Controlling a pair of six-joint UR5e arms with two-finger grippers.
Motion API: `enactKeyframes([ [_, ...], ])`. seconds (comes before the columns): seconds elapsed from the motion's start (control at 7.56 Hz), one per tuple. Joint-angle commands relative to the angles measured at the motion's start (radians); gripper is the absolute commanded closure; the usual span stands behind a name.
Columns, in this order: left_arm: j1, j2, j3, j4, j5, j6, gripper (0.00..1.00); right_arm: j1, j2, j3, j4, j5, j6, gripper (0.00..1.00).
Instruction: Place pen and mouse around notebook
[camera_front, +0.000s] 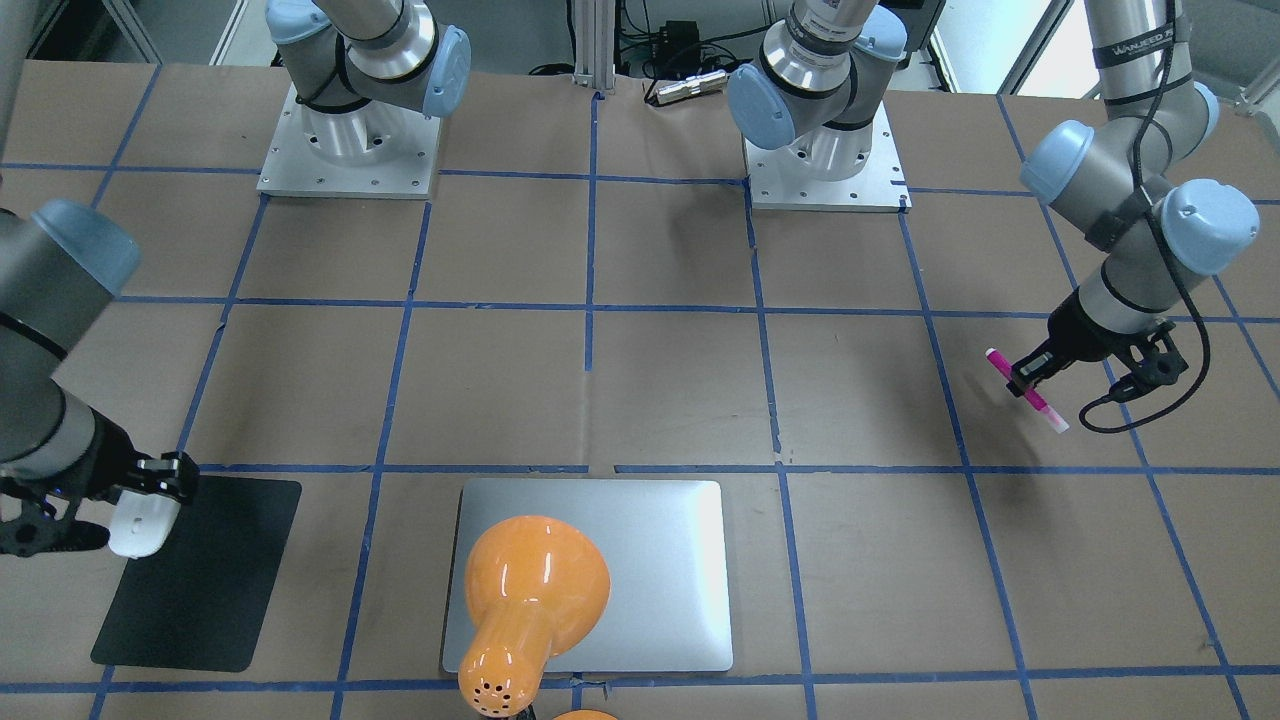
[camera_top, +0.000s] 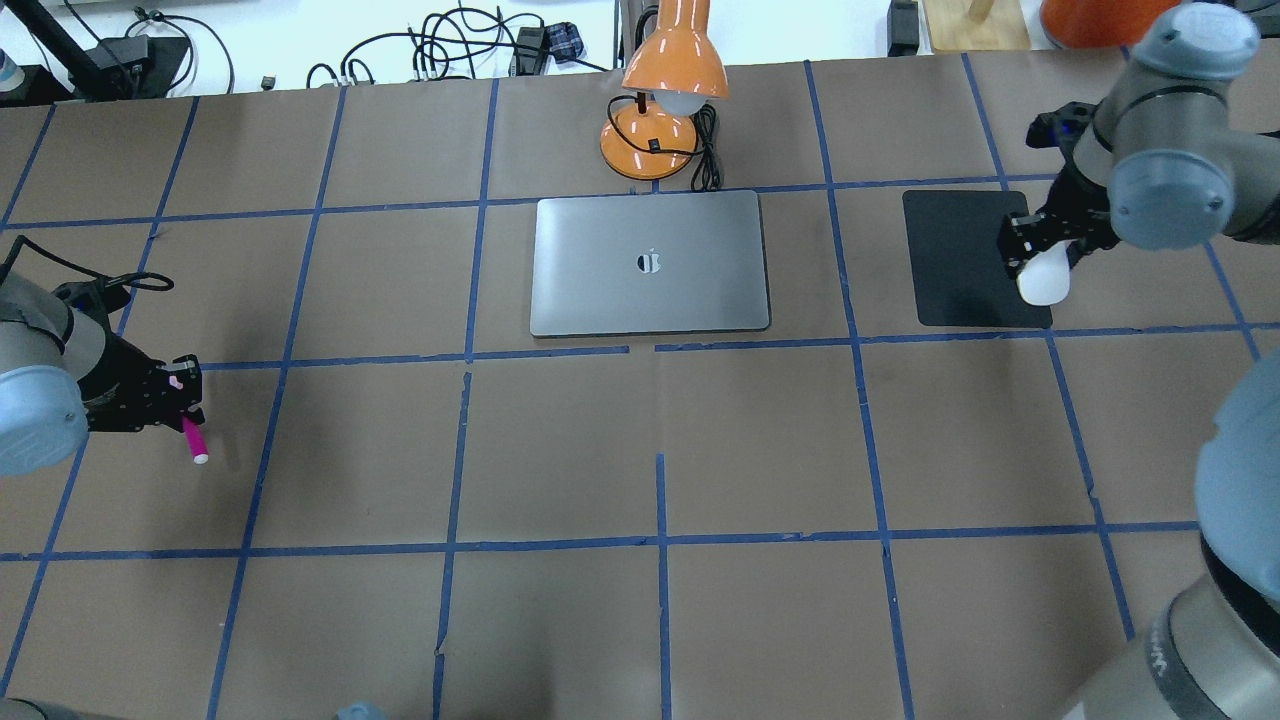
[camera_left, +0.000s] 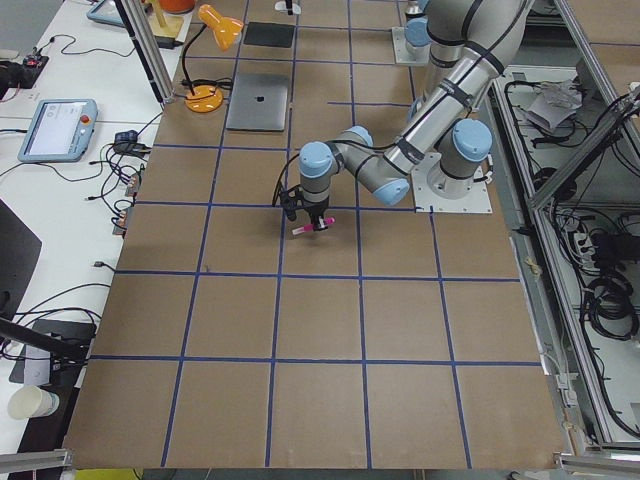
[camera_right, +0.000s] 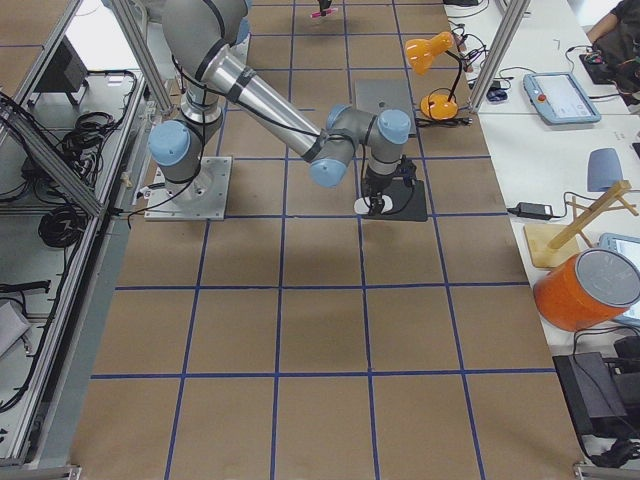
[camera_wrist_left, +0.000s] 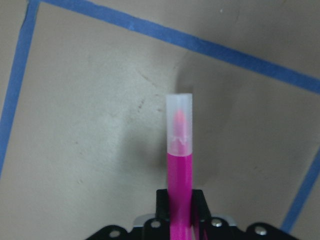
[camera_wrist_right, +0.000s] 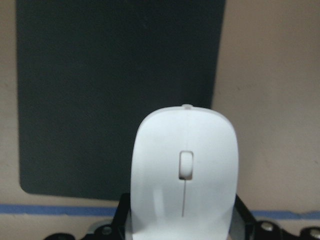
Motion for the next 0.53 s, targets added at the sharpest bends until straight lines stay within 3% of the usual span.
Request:
enactKeyframes([
  [0.0, -0.193, 0.053, 0.000, -0.052, -0.014, -0.401, 1.00, 0.039, 0.106, -0.082, 0.013, 0.021, 0.045, 0.88],
  [0.26, -0.378, 0.053, 0.002, -0.050, -0.053, -0.766, 1.00, 0.039, 0.110, -0.093, 0.010, 0.029, 0.065, 0.85],
  [0.4, -0.479, 0.027, 0.011, -0.029, -0.054, -0.998, 1.00, 0.037, 0.119, -0.092, 0.010, 0.024, 0.067, 0.29],
])
